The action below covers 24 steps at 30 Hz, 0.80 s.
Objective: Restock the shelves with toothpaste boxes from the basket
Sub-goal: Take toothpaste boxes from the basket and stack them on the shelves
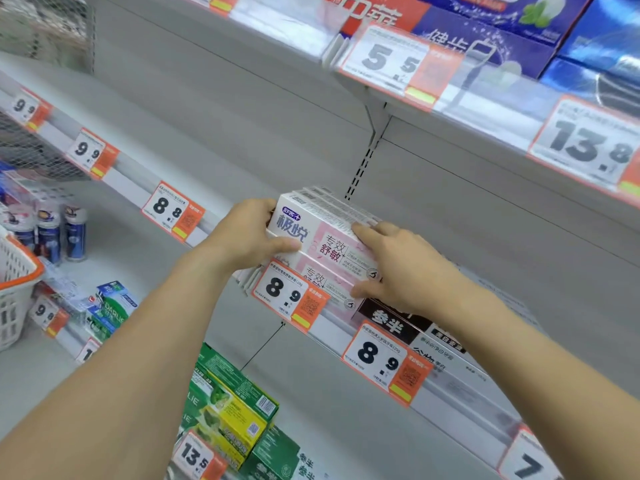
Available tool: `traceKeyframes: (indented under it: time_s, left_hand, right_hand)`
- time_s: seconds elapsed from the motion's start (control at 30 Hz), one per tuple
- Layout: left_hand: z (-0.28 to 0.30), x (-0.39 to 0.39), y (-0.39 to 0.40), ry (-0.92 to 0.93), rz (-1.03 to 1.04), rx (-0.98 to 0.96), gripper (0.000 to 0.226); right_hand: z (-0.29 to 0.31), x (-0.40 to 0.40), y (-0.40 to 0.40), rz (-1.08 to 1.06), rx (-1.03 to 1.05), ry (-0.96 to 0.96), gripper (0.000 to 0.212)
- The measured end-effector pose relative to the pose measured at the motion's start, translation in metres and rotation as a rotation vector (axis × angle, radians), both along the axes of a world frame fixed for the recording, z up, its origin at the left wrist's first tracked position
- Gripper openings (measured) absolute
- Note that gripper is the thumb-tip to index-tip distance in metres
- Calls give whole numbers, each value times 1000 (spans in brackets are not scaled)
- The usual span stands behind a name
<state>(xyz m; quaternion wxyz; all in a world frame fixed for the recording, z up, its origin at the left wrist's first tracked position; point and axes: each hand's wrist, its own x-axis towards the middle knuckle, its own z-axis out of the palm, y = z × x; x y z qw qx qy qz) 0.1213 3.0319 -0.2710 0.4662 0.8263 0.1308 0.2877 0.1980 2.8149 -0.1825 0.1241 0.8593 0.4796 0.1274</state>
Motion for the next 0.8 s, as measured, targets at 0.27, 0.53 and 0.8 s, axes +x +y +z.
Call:
traceKeyframes:
  time_s: [0.27, 0.53, 0.8]
  left_hand:
    - [-3, -3, 2, -101, 9, -55, 40]
    - [-6, 3, 1, -73, 65, -23, 27]
    - [-7, 2, 8, -37, -49, 1, 43]
  right_hand:
    - [-7, -4, -2, -5, 14, 2, 101]
    - [0, 4, 4, -10, 13, 19, 99]
    - [13, 8, 6, -8, 30, 165, 109]
